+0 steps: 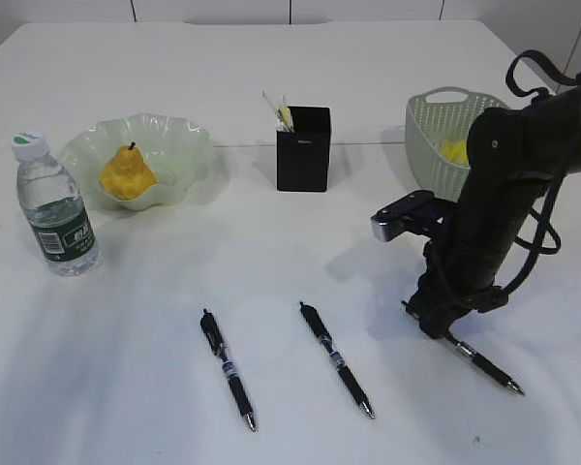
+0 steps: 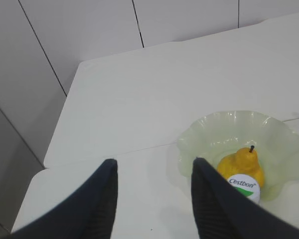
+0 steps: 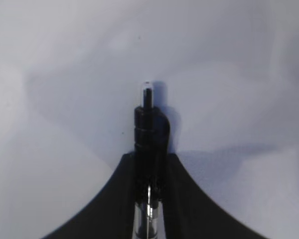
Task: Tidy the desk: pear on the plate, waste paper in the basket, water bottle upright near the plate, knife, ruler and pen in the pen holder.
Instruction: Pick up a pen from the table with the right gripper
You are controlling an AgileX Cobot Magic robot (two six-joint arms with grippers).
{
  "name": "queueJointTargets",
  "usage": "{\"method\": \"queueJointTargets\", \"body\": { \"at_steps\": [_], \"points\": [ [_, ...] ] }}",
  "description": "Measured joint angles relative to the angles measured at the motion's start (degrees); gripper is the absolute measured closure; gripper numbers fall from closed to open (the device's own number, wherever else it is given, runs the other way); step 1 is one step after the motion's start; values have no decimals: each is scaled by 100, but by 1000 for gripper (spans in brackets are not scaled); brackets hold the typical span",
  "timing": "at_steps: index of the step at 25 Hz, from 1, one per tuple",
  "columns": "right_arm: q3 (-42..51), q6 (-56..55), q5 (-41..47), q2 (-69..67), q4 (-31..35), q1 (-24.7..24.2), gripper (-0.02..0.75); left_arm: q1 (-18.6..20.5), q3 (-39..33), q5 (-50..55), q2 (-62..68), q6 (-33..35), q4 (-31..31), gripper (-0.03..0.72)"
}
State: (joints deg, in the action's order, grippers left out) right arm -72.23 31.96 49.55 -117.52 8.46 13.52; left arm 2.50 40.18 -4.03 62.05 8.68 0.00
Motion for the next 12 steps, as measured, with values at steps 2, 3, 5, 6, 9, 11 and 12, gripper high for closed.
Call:
{"method": "queueJointTargets", "body": {
  "at_steps": [2, 3, 5, 6, 9, 11, 12],
  "points": [
    [0, -257, 0, 0, 8, 0, 646, 0, 0, 0, 0, 0, -38, 347],
    [0, -365, 0, 0, 25, 0, 646, 0, 0, 0, 0, 0, -66, 347],
    [0, -500, 0, 0, 81, 0, 646, 0, 0, 0, 0, 0, -108, 347],
    [0, -557, 0, 0, 125, 0, 646, 0, 0, 0, 0, 0, -122, 347],
    [0, -638, 0, 0, 265, 0, 647, 0, 0, 0, 0, 0, -122, 347],
    [0, -797, 0, -9, 298, 0, 647, 0, 0, 0, 0, 0, -129, 347],
    [-15, -887, 0, -9, 311, 0, 647, 0, 0, 0, 0, 0, -136, 347]
  ]
}}
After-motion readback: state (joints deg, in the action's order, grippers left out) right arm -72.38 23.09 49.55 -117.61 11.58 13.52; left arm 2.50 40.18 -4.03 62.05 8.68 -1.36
